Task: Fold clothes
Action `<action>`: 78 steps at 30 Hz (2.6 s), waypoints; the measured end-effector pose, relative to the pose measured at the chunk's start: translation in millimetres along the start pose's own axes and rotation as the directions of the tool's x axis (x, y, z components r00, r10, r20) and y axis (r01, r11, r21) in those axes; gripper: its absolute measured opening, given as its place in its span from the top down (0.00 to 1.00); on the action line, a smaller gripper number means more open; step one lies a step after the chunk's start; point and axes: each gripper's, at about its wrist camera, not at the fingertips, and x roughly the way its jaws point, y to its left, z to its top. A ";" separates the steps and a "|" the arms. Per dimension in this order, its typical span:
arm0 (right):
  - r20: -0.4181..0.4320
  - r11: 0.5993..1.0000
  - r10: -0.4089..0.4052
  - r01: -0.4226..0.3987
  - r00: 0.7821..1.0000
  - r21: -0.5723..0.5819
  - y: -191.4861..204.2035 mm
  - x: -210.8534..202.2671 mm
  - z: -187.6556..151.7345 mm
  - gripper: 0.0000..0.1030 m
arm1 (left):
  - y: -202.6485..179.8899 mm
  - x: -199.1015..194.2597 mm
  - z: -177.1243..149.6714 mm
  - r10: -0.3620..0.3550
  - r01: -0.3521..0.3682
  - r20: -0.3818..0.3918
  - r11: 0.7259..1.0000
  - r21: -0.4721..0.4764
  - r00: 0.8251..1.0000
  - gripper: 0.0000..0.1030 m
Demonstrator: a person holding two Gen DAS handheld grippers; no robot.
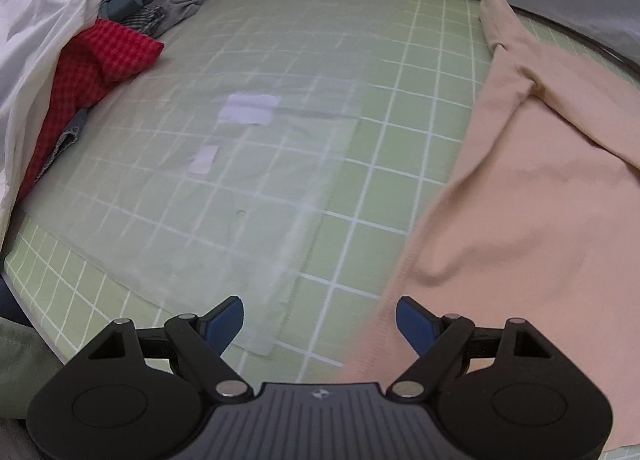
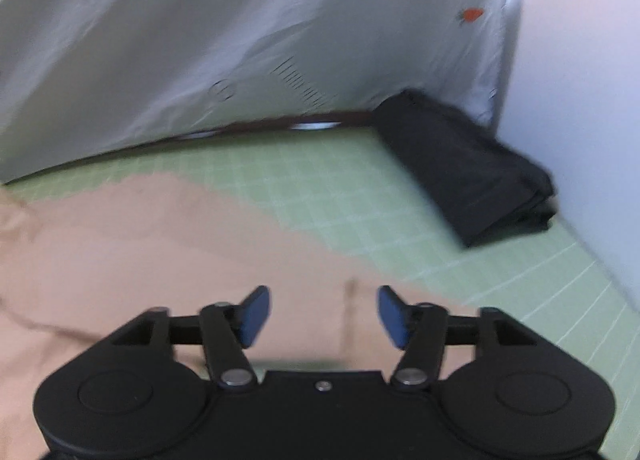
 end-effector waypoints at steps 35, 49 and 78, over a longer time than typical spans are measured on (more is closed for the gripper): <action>-0.131 0.956 0.262 -0.276 0.956 -0.100 216.4 -91.3 -95.8 0.00 | 79.7 40.9 23.3 -0.124 0.122 0.012 0.985 0.122 0.992 0.18; -0.125 0.912 0.362 -0.379 0.924 -0.159 258.6 -117.4 -112.9 0.10 | 90.5 51.0 16.1 -0.135 0.136 -0.009 0.989 0.062 0.991 0.05; -0.217 0.831 0.480 -0.520 0.850 -0.196 278.3 -132.1 -136.1 0.94 | 90.0 47.8 8.1 -0.113 0.113 0.000 0.992 0.061 0.994 0.00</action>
